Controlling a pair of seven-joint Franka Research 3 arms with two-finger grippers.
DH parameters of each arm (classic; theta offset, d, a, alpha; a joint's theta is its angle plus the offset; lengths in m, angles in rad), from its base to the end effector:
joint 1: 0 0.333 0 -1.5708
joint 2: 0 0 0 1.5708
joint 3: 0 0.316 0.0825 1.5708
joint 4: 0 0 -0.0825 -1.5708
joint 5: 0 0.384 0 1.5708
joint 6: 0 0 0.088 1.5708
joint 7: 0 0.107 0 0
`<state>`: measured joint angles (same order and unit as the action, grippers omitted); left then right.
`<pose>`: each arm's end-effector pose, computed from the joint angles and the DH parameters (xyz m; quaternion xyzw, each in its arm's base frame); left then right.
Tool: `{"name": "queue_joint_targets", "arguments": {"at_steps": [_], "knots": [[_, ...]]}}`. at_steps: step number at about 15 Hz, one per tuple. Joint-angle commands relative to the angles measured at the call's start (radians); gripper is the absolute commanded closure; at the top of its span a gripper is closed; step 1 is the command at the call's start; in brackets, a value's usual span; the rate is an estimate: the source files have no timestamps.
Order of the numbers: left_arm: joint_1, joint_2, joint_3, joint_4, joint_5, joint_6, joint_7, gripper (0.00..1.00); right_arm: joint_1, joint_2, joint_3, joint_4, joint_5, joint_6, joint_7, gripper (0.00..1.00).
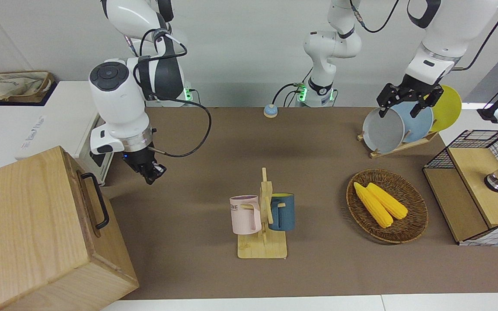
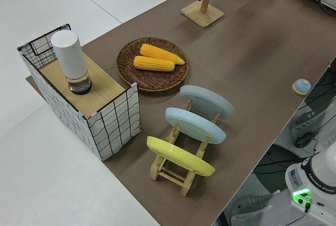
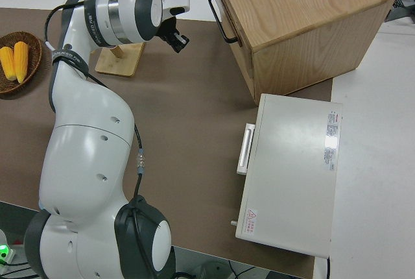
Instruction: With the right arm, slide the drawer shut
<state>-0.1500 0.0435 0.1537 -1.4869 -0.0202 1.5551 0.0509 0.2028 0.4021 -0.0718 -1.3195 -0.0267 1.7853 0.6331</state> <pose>0.5670 -0.0022 0.6386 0.9996 -0.0240 0.0128 0.0064 0.6793 0.0963 0.5149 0.9692 -0.2427 0.0401 0.0131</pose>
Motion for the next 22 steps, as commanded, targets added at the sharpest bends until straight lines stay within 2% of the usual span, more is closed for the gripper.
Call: {"name": "queue_joint_targets", "arguments": {"at_steps": [1, 3, 7, 11, 13, 18, 22], "knots": [[-0.017, 0.013, 0.017, 0.02, 0.012, 0.0, 0.007, 0.0, 0.038, -0.057, 0.009, -0.009, -0.021, -0.081, -0.007, 1.0], [-0.017, 0.013, 0.017, 0.02, 0.012, 0.0, 0.007, 0.0, 0.053, -0.084, 0.009, -0.009, -0.021, -0.138, -0.053, 1.0], [-0.017, 0.013, 0.017, 0.02, 0.012, 0.0, 0.007, 0.0, 0.058, -0.15, 0.007, -0.014, -0.024, -0.222, -0.254, 1.0], [-0.017, 0.013, 0.017, 0.02, 0.012, 0.0, 0.007, 0.0, 0.041, -0.216, 0.0, -0.021, -0.024, -0.276, -0.4, 1.0], [-0.017, 0.013, 0.017, 0.02, 0.012, 0.0, 0.007, 0.0, 0.021, -0.255, -0.005, -0.046, -0.022, -0.294, -0.513, 1.0], [-0.017, 0.013, 0.017, 0.02, 0.012, 0.0, 0.007, 0.0, -0.025, -0.272, -0.008, -0.047, -0.002, -0.308, -0.742, 1.0], [-0.017, 0.013, 0.017, 0.02, 0.012, 0.0, 0.007, 0.0, -0.032, -0.266, -0.006, -0.04, -0.001, -0.31, -0.75, 1.0]]}}
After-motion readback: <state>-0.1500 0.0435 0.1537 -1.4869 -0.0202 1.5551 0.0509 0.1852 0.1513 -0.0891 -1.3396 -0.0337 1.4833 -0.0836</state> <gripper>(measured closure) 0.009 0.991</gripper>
